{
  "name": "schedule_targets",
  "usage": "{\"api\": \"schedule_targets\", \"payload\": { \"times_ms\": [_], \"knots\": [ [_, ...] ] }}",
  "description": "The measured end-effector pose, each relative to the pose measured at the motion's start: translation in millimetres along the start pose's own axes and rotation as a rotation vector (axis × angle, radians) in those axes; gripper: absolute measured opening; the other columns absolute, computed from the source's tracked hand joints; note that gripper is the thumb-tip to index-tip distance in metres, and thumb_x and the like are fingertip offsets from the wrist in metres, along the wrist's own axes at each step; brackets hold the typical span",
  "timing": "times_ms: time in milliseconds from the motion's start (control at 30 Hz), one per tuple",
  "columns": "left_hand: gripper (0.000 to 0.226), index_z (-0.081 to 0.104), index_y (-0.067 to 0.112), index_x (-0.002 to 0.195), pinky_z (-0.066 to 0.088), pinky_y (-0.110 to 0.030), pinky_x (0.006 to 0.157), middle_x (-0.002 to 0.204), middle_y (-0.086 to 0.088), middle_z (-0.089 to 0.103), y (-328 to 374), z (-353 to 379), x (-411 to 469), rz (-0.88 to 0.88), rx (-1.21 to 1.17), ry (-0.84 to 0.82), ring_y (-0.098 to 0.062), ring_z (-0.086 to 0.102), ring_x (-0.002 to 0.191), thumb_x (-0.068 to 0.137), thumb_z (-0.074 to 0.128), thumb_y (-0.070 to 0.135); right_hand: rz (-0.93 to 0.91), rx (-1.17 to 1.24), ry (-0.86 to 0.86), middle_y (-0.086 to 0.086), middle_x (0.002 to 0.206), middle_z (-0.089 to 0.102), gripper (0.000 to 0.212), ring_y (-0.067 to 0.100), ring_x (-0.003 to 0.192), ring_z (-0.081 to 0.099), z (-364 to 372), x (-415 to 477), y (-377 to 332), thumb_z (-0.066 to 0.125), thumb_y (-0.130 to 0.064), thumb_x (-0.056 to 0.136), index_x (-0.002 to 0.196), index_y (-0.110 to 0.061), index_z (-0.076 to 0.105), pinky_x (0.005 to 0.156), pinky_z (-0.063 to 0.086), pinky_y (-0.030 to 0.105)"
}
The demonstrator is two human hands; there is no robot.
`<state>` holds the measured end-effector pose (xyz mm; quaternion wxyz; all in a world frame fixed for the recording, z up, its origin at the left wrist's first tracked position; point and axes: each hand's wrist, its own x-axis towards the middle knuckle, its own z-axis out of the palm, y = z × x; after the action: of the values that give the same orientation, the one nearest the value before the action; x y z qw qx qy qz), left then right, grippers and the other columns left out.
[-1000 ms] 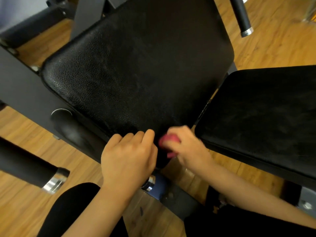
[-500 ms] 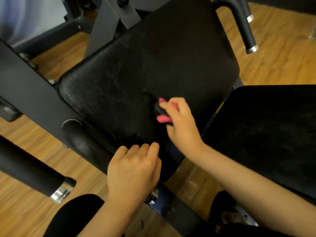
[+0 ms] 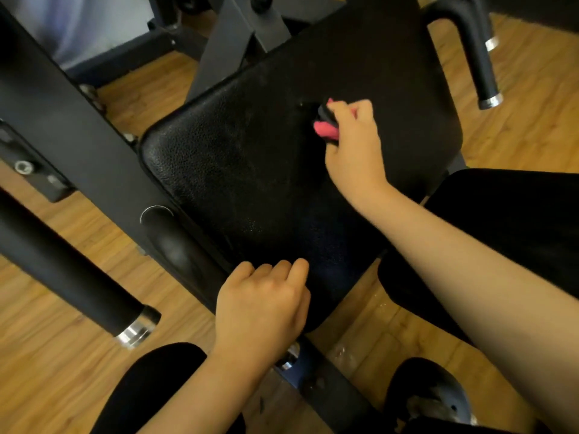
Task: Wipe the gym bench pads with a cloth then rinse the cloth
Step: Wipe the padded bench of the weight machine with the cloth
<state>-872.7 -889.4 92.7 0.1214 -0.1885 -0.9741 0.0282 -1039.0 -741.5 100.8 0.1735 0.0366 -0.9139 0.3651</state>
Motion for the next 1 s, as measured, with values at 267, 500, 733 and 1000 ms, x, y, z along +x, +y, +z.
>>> {"api": "schedule_targets", "payload": {
  "times_ms": [267,500,733,1000],
  "knots": [
    [0.018,0.058,0.020,0.072,0.030,-0.029,0.047,0.052,0.003,0.049,0.6,0.9,0.1,0.000,-0.034,-0.007,-0.019,0.046,0.040,0.082,0.045,0.026,-0.297,0.069,-0.092,0.009,0.111,0.050,0.036,0.025,0.101,0.055,10.5,-11.4,-26.0,0.059,0.004,0.083,0.117,-0.008,0.061,0.089,0.048,0.034],
    [0.016,0.057,0.020,0.073,0.028,-0.030,0.048,0.054,0.003,0.050,2.1,1.9,1.9,-0.041,-0.023,-0.004,-0.020,0.048,0.042,0.084,0.047,0.025,-0.172,-0.084,-0.030,0.012,0.121,0.046,0.045,0.030,0.106,0.051,-0.9,51.3,-23.3,0.053,0.001,0.086,0.129,-0.010,0.055,0.096,0.043,0.037],
    [0.013,0.053,0.020,0.069,0.027,-0.032,0.050,0.054,0.002,0.049,2.1,3.6,1.8,-0.027,-0.002,0.002,-0.021,0.048,0.046,0.081,0.052,0.024,-0.502,0.097,-0.293,0.011,0.109,0.051,0.040,0.027,0.095,0.051,18.4,-26.1,-64.6,0.063,0.002,0.074,0.113,-0.009,0.064,0.081,0.046,0.038],
    [0.046,0.056,0.020,0.123,0.041,-0.028,0.050,0.084,0.012,0.063,8.5,-10.4,11.9,-0.259,-0.338,0.064,-0.010,0.059,0.059,0.079,0.056,0.030,-0.268,0.244,-0.422,-0.008,0.110,0.051,0.040,0.014,0.097,0.058,-10.1,-36.6,-38.6,0.064,-0.012,0.083,0.121,-0.022,0.059,0.084,0.049,0.040]
  ]
}}
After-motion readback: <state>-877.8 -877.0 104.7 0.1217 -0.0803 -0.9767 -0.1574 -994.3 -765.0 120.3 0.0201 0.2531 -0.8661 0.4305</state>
